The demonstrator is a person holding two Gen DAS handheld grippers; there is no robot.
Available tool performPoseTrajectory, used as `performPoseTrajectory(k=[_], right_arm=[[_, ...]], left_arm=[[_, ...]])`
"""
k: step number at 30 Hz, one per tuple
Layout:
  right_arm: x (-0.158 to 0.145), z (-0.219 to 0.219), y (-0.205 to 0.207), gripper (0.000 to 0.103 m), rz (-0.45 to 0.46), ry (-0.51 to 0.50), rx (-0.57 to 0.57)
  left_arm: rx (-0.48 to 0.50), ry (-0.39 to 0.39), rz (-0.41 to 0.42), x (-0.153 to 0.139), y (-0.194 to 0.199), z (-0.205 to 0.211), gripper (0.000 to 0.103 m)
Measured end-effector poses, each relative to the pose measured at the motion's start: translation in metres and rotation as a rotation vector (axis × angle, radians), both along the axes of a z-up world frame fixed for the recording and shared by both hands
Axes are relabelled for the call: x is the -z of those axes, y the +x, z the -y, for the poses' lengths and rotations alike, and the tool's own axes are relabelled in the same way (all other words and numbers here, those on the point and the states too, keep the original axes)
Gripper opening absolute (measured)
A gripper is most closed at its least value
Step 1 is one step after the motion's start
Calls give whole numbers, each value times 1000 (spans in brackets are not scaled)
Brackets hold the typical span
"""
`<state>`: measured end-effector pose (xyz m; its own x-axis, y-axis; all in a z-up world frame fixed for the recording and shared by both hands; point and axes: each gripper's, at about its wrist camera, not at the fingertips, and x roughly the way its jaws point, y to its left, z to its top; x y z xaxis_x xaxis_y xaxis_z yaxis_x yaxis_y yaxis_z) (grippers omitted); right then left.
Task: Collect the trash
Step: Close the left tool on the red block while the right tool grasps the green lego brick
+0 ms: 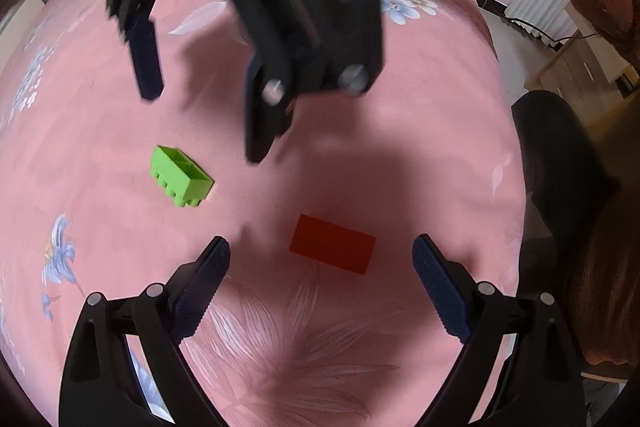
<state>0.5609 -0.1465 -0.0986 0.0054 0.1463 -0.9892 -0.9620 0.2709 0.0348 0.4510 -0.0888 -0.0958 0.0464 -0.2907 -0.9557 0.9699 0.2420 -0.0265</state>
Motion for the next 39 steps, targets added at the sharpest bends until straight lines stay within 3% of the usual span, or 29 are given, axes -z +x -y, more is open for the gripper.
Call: performPoseTrajectory(k=[6,11,13,16,23,32,39], right_arm=[[11,-8,20,85,-32,35,9],[21,-10,28,83,-48,49,16],[22,-11,31,82,-54,58,20],[26,-13,36,76,-60,69,25],[25,-9,39,57,-66,85,27],[31,-10,39,52,-67,78,25],[31,-1,35,44,-70,82,28]], left_arm=[[22,-12,0,5,-2,4,92],[28,-2,-6,8,3,7,77],[34,-1,-12,10,5,8,76],[33,-8,-12,12,6,9,75],[40,-14,-9,15,6,14,58],[49,-7,-10,17,3,17,44],[50,-5,-12,20,0,18,44]])
